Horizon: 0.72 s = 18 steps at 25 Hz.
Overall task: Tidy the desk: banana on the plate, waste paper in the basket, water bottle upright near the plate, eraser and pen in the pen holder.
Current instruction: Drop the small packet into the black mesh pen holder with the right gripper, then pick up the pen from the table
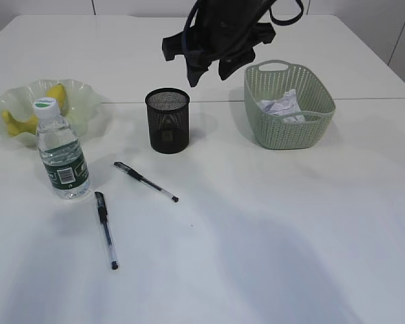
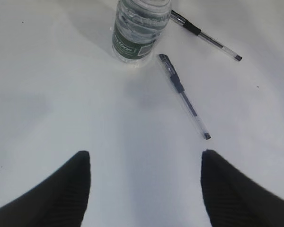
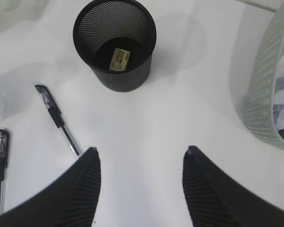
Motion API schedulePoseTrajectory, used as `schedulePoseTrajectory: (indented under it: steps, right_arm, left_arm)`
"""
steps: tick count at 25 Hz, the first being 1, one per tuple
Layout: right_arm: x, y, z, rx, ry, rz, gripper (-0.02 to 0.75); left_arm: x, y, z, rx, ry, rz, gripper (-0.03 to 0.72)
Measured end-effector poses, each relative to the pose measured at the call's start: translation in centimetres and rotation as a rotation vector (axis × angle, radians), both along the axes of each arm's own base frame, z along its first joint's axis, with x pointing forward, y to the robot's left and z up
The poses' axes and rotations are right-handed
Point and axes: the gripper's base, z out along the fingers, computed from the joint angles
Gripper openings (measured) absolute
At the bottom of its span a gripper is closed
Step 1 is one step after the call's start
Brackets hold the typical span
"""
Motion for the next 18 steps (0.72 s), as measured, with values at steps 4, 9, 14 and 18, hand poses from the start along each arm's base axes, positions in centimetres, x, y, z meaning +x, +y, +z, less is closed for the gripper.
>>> schedulePoseTrajectory:
  steps: [4,9,14,18]
  right_arm:
    - [-1.5,-0.7,2.1,-0.032,0.013,0.008,0.410]
    - [-2.3,-0.9,3.2,-0.071,-0.005,0.074,0.410]
    - [-4.1,-1.5,2.9,-0.077,0.047,0.104,0.410]
    - [-6.7,-3.2,1.9,-0.134,0.119,0.115,0.410]
  left_arm:
    - [-0.2,-0.3,0.0,-0.044,0.022,-0.002,0.517]
    - [-0.4,-0.4,-0.1,-0.054,0.045,-0.008,0.515]
    - [-0.4,-0.4,-0.1,-0.054,0.045,-0.008,0.512]
    - [-0.4,-0.6,0.0,-0.079,0.047,-0.007,0.511]
